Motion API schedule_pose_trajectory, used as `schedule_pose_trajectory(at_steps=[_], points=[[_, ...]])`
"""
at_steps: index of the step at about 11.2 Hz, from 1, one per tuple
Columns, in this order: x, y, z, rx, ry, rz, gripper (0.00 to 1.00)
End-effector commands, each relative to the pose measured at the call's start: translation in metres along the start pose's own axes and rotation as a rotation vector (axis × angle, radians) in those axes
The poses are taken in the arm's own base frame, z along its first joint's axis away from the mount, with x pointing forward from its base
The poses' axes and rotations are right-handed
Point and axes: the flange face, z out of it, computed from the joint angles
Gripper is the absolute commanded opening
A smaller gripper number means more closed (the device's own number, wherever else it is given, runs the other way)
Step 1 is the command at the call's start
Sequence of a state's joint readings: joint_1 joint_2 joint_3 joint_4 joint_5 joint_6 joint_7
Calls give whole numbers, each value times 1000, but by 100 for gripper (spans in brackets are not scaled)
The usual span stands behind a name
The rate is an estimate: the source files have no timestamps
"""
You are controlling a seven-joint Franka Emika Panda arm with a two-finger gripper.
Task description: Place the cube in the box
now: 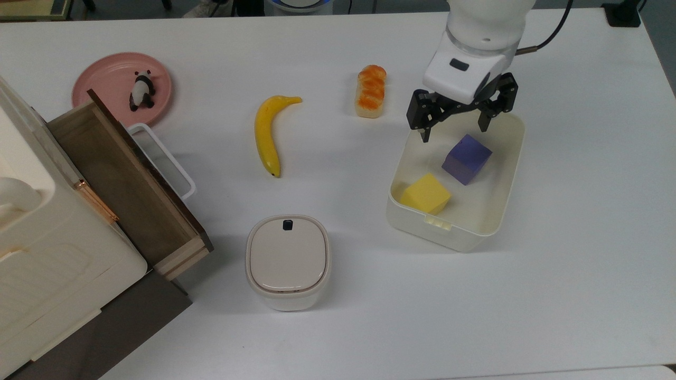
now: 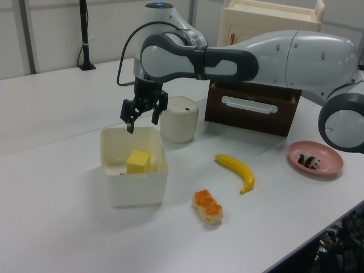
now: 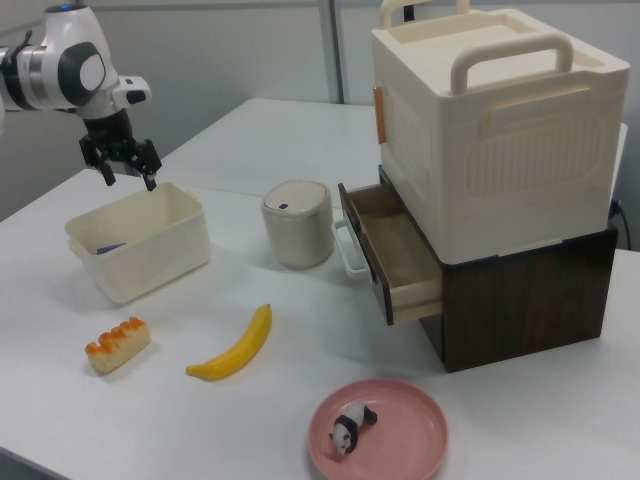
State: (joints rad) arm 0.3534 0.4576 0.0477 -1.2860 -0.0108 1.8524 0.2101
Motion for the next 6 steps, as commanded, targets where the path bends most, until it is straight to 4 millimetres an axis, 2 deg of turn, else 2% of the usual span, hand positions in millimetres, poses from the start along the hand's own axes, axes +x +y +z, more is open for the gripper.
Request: schedule_pose_trajectory(at_steps=[1,4,6], points=[[-16,58,-50,-44,-25,92,100],[-38,149,-85,-102,-38,210,100],[-54,195,-91,-132,-77,281,100]])
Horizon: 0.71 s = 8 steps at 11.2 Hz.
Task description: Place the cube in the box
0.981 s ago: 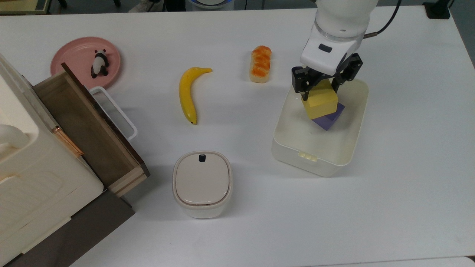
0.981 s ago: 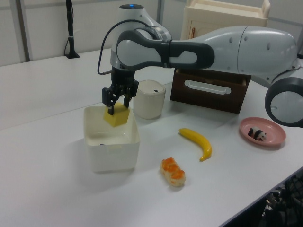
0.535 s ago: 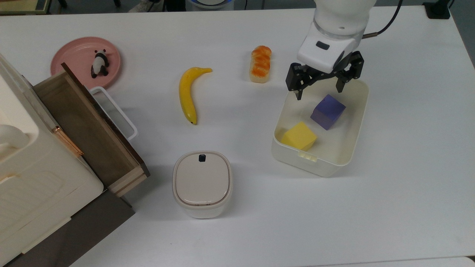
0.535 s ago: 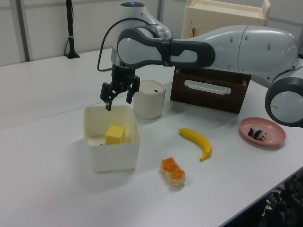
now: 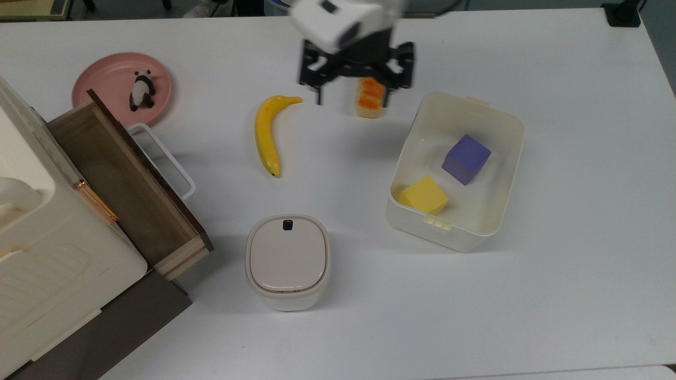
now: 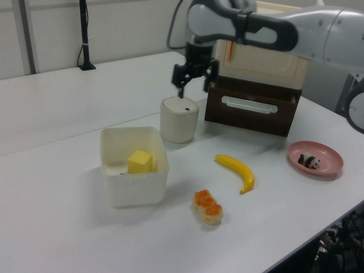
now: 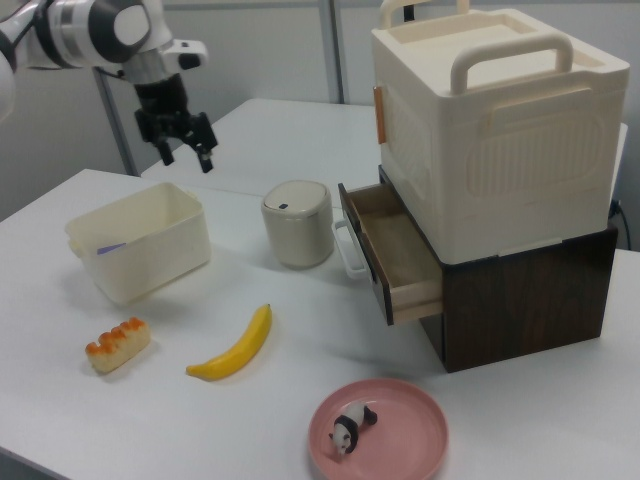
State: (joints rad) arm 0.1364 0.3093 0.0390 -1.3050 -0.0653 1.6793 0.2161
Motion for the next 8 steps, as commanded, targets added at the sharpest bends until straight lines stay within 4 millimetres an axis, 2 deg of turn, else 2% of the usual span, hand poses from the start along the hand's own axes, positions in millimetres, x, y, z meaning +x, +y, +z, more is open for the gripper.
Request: schedule_pose_trajectory(at_steps=[1,2,4,6,8], points=[[-18,68,-4,-61,-59,96,100],[-20,92,-8,-66,-57,135,100],[-19,125,1,-68,-69,177,100],[-19,141,5,-64,-78,108,100],[-18,139,5,-53,-77,106,100]])
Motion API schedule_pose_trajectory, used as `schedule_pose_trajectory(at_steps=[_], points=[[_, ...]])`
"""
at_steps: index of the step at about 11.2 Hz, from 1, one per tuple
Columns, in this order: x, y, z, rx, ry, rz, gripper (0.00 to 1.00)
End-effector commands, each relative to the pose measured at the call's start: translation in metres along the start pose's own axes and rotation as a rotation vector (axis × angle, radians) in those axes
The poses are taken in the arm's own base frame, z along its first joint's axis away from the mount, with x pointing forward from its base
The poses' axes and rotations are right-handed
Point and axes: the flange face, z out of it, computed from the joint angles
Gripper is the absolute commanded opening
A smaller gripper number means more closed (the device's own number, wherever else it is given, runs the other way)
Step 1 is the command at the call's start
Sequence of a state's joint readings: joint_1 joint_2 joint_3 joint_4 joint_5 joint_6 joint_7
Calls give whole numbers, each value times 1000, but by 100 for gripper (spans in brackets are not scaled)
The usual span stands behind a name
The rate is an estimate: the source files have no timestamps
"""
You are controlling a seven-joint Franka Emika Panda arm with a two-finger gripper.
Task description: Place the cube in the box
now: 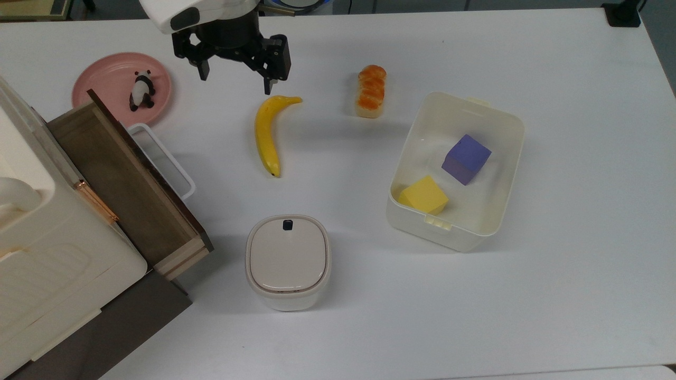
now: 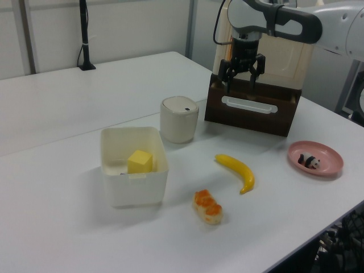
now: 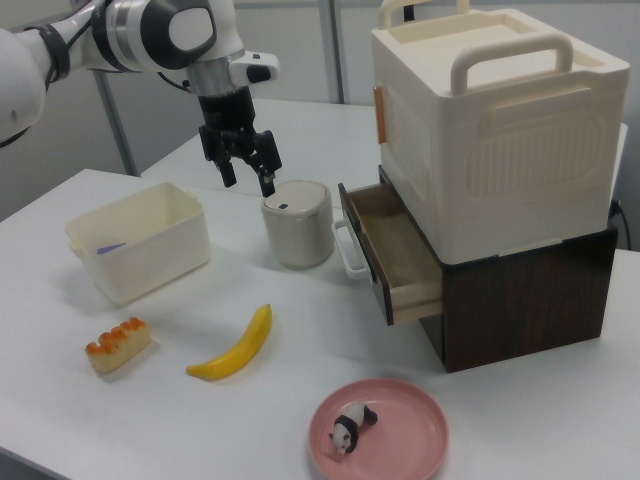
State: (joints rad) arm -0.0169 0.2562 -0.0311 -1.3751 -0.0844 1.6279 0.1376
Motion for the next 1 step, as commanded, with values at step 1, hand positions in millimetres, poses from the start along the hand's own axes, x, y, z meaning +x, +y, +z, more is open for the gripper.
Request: schedule_pose_trajectory(at_steps=[1], points=[[-9,-1,-2,4,-3,-32,100]])
